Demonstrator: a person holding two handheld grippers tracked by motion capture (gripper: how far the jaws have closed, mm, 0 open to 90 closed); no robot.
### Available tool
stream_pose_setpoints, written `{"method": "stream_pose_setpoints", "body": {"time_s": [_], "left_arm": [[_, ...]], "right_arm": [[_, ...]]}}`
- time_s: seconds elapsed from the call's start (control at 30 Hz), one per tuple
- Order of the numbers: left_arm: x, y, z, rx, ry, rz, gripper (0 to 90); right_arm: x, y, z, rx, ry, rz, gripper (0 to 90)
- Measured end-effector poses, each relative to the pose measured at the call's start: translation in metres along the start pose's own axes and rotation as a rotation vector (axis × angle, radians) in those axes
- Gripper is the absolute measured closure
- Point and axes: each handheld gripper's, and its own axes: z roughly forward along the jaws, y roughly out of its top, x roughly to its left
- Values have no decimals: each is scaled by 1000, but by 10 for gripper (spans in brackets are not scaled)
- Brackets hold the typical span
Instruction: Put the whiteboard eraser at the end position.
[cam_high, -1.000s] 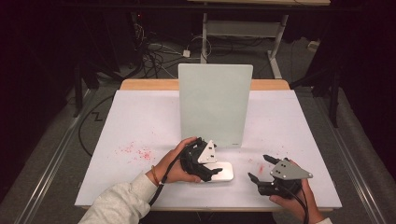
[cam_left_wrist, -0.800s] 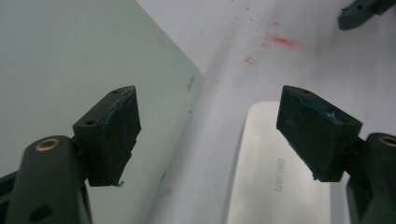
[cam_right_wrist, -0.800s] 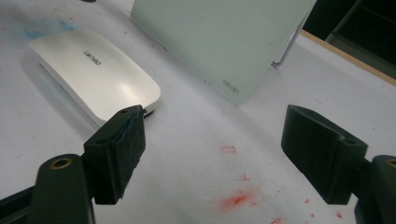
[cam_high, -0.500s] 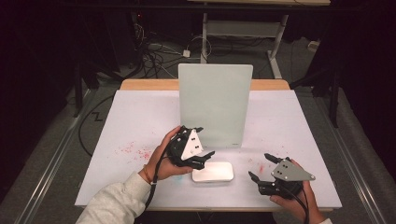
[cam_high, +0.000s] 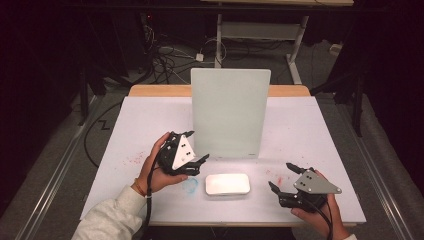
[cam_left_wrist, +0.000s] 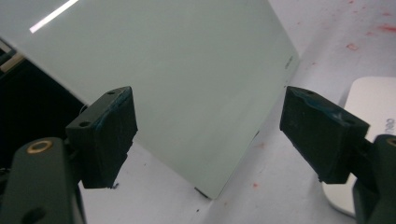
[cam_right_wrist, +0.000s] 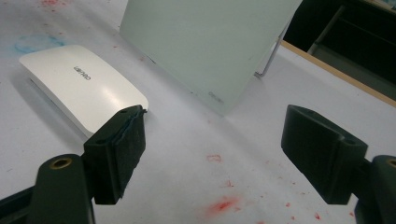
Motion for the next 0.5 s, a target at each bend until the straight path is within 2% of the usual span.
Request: {"method": "stream_pose_setpoints", "body": {"time_s": [0.3, 0.5], "left_arm": [[9, -17, -13, -1, 54, -20, 184], [13, -33, -20, 27, 74, -36, 184]], "right_arm": [[-2, -1, 0, -1, -9, 5, 227], [-3, 0, -1, -6, -16, 7, 227]]}}
